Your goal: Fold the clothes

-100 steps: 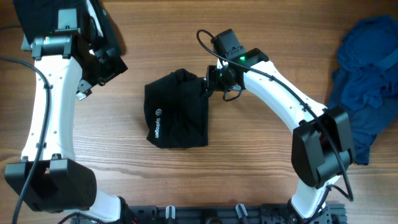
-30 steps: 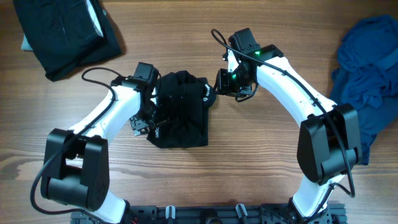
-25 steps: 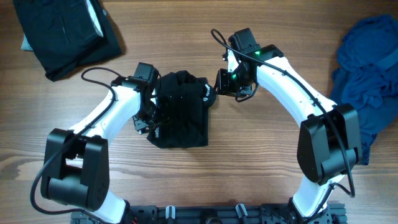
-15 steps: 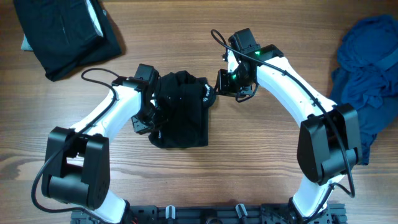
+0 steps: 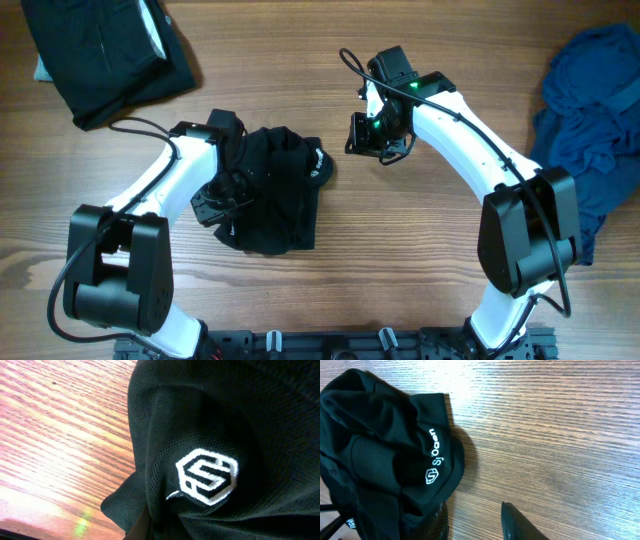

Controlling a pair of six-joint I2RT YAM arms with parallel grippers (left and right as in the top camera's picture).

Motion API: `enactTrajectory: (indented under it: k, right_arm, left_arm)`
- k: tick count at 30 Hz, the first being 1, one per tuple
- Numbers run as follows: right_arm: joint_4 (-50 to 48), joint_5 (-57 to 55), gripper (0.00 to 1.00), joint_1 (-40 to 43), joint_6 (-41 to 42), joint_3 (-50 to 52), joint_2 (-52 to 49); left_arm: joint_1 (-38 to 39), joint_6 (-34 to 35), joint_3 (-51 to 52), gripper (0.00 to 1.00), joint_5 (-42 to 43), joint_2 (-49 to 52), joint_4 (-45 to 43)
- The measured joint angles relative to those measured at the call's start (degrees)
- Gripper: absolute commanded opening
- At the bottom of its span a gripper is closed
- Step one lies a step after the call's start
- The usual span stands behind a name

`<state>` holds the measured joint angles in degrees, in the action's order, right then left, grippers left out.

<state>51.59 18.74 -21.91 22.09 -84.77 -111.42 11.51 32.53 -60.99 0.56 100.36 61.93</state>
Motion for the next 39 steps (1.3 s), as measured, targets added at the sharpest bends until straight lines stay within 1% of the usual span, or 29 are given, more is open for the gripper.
enactTrajectory:
  k: [2, 3, 4, 6, 10, 13, 14, 17, 19, 23, 25, 30, 31, 34, 39]
  right_arm:
    - [0.31, -0.61, 0.32, 0.00, -0.13, 0.00, 0.00]
    - [0.33, -0.81, 0.33, 0.00, -0.15, 0.00, 0.00]
    - [0.37, -0.85, 0.36, 0.00, -0.15, 0.00, 0.00]
    - [0.79, -0.83, 0.40, 0.00, -0.46, 0.00, 0.00]
    - [0.85, -0.79, 0.46, 0.00, -0.61, 0.00, 0.00]
    - [0.85, -0.59, 0.47, 0.00, -0.79, 0.00, 0.00]
    - [0.74, 0.15, 0.47, 0.00, -1.07, 0.00, 0.00]
    - [-0.31, 5.73, 0.48, 0.00, -3.65, 0.02, 0.00]
    - [-0.42, 10.23, 0.54, -0.07, -5.49, 0.02, 0.00]
    - [-0.02, 14.67, 0.56, -0.59, -8.72, 0.13, 0.00]
    - [-0.17, 15.80, 0.56, -1.07, -9.94, 0.76, 0.00]
    - [-1.81, 17.79, 0.49, -1.70, -11.41, 5.90, 0.00]
    - [-3.30, 19.41, 0.49, -1.68, -11.63, 8.68, 0.00]
    - [-10.43, 24.00, 0.49, -2.47, -11.93, 12.52, 0.02]
    - [-16.50, 30.01, 0.49, -5.64, -11.17, 14.47, 0.02]
  left_arm:
    - [0.00, 0.13, 0.00, 0.31, -0.94, 0.00, 0.07]
    - [0.00, 0.26, 0.00, 0.36, -1.44, 0.00, 0.22]
    - [0.00, 0.50, 0.00, 0.43, -1.99, 0.00, 0.46]
    - [0.00, 0.81, 0.02, 0.48, -2.71, 0.02, 1.03]
    - [0.00, 1.05, -0.81, 0.52, -4.11, 0.15, 4.00]
    - [0.00, 1.49, -3.63, 0.66, -5.77, 0.17, 6.80]
    - [0.00, 1.53, -4.83, 0.73, -6.38, 0.17, 7.13]
    - [0.00, 2.21, -6.82, 0.83, -7.04, 0.15, 7.30]
    - [0.00, 2.12, -7.52, 0.85, -7.30, 0.15, 7.23]
    - [0.00, 2.27, -7.52, 0.87, -5.75, 0.15, 5.27]
    - [0.00, 2.27, -7.54, 0.88, -4.96, 0.15, 4.28]
    - [0.00, 2.27, -7.54, 0.91, -4.13, 0.15, 1.18]
    - [0.00, 2.27, -7.56, 0.91, -3.89, 0.15, 0.13]
    - [0.00, 2.27, -7.56, 0.91, -3.69, 0.15, -1.66]
    - [0.00, 2.27, -7.56, 0.93, -3.67, 0.15, -3.21]
